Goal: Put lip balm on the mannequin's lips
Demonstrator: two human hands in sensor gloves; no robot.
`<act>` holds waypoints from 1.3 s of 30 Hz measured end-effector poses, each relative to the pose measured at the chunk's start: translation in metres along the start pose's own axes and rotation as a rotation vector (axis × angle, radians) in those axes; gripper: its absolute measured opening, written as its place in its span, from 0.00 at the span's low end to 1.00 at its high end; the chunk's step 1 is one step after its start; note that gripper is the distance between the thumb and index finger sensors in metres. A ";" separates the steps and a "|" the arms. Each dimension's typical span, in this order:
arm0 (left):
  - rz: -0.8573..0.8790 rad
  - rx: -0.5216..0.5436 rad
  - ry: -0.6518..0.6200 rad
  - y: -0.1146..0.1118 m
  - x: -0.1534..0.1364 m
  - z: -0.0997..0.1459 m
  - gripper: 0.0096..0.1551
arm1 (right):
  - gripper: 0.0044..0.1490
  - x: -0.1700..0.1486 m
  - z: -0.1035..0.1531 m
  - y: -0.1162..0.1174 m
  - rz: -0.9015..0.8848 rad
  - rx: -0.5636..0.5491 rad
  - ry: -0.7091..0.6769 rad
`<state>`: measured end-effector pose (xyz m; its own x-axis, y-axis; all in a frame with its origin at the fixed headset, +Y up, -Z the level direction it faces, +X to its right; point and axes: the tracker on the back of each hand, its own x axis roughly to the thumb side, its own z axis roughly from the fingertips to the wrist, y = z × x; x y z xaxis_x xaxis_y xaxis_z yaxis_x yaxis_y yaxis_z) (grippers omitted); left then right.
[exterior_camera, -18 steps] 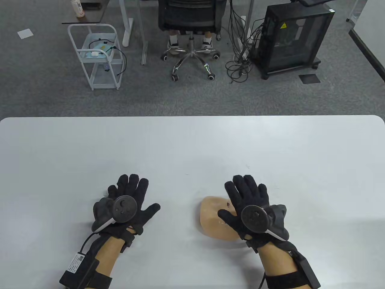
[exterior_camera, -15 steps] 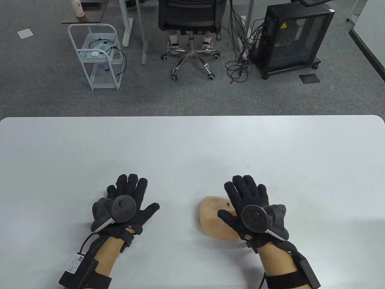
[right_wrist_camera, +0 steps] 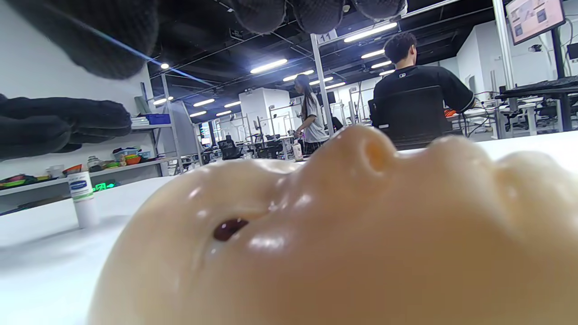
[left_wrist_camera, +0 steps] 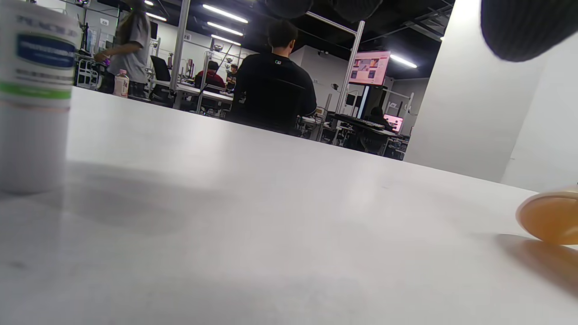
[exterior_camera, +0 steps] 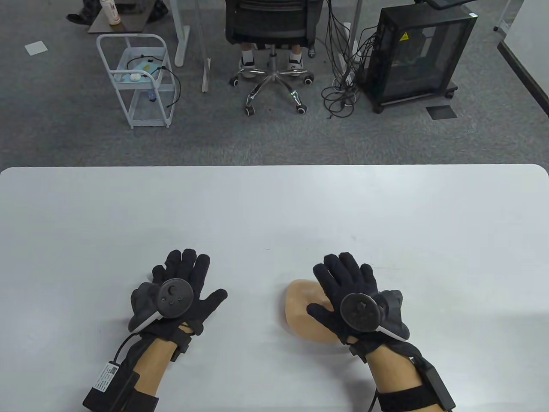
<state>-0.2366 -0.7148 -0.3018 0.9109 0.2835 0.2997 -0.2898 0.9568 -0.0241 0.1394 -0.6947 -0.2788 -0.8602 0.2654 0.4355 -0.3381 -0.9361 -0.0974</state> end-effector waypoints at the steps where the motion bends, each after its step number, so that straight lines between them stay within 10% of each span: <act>1: 0.006 -0.005 0.000 -0.001 0.000 0.000 0.54 | 0.56 0.001 -0.001 0.001 -0.003 0.011 -0.008; 13: 0.009 0.005 -0.004 0.004 0.005 0.003 0.53 | 0.47 0.037 -0.019 0.012 0.063 0.080 -0.197; 26: 0.031 0.023 0.000 0.011 0.003 0.005 0.52 | 0.41 0.107 -0.093 0.072 0.448 0.705 -0.458; 39: 0.037 0.041 0.007 0.014 0.000 0.007 0.52 | 0.34 0.114 -0.104 0.111 0.559 0.906 -0.528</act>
<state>-0.2429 -0.7017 -0.2959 0.9014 0.3196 0.2922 -0.3352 0.9421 0.0036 -0.0359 -0.7444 -0.3331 -0.4666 -0.1610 0.8697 0.6104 -0.7702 0.1848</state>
